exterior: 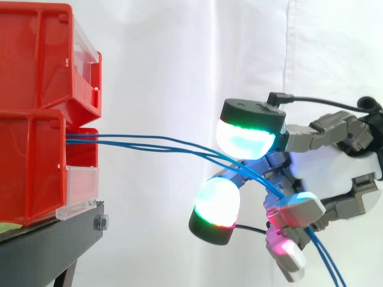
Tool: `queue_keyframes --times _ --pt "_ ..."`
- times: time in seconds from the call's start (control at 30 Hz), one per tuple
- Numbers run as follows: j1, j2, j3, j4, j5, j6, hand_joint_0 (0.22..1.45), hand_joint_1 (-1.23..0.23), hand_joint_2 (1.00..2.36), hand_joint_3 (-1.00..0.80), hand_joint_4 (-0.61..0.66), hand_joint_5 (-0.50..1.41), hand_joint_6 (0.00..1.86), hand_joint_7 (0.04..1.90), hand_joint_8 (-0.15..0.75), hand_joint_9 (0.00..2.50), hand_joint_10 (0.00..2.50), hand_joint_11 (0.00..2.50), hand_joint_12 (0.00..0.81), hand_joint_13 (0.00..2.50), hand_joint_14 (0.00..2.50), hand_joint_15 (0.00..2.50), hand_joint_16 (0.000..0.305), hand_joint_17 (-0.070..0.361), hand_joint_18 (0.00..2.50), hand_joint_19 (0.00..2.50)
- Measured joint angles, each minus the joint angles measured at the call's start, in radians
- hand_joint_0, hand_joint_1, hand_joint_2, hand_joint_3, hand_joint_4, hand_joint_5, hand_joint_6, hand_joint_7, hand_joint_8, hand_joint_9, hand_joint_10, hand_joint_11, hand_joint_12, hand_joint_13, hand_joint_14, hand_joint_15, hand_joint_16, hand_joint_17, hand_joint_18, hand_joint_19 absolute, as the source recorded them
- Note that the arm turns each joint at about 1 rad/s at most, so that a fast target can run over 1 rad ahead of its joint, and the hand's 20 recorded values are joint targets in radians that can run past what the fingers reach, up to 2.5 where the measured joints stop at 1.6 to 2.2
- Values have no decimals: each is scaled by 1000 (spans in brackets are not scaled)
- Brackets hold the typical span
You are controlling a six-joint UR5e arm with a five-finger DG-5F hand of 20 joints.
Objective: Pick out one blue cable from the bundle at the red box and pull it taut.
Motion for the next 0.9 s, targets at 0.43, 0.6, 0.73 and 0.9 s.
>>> queue_keyframes --times 0.43,0.6,0.73,0.9 --pt "6 32 0 -157 1 -5 500 -548 1000 -500 161 -174 627 1009 304 1187 30 1184 423 1155 27 765 66 148 889 802" --pt "8 53 0 -190 4 -7 503 -504 1000 -500 167 -163 566 1110 308 1182 29 1178 426 1171 29 785 66 148 905 837" --pt "8 60 0 -221 4 3 490 -511 1000 -500 214 -159 501 1157 314 1126 31 1099 432 1159 27 774 69 156 930 841" --pt "9 63 0 -285 1 51 485 -521 1000 -500 261 -168 502 1065 318 1012 29 868 439 1088 26 691 71 160 940 823"
